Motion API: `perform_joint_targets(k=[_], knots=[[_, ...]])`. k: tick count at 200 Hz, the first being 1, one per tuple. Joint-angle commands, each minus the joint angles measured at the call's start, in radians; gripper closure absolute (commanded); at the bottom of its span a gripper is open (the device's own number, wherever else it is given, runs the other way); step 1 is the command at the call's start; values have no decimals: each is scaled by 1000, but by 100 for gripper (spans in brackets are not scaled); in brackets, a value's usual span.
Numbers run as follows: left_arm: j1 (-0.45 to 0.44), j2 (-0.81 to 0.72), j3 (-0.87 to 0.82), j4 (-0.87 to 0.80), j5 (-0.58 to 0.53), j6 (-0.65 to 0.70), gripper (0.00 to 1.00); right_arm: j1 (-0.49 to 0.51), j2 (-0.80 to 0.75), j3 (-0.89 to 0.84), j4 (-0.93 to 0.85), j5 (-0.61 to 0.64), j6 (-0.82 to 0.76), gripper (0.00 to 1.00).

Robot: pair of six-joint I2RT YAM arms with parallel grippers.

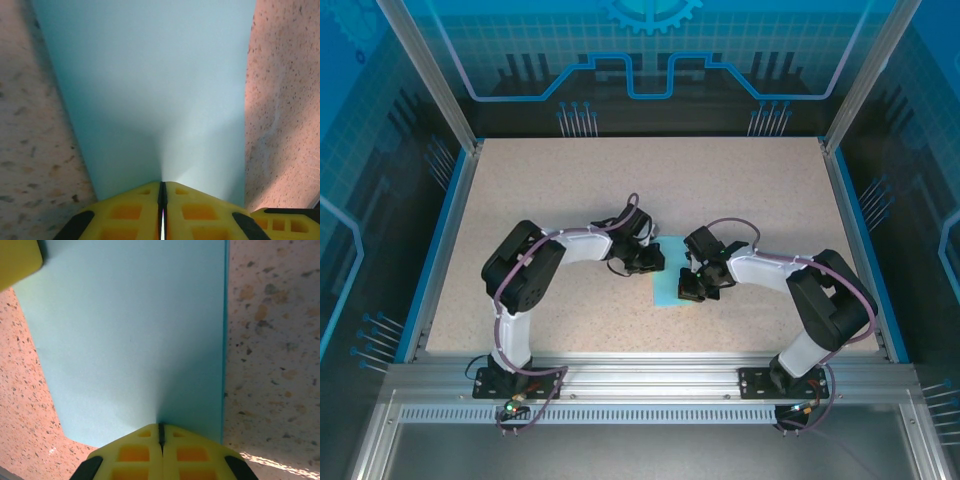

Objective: Fold a paper plane with a square sheet of paper (fold left side to right side)
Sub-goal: First fold the square sheet of paper in half at the center of the table.

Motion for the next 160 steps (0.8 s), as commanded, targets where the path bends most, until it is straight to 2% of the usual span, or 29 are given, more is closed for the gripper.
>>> perform_joint_targets(k=[1, 108, 160], knots=[[25, 27, 37, -23, -30, 33, 87, 5, 48, -49, -134, 86, -11, 100], [61, 90, 158, -72, -38, 65, 87, 3, 50, -55, -132, 85, -11, 100], [65, 73, 125, -41, -8, 56, 87, 4, 56, -54, -127, 81, -12, 100]])
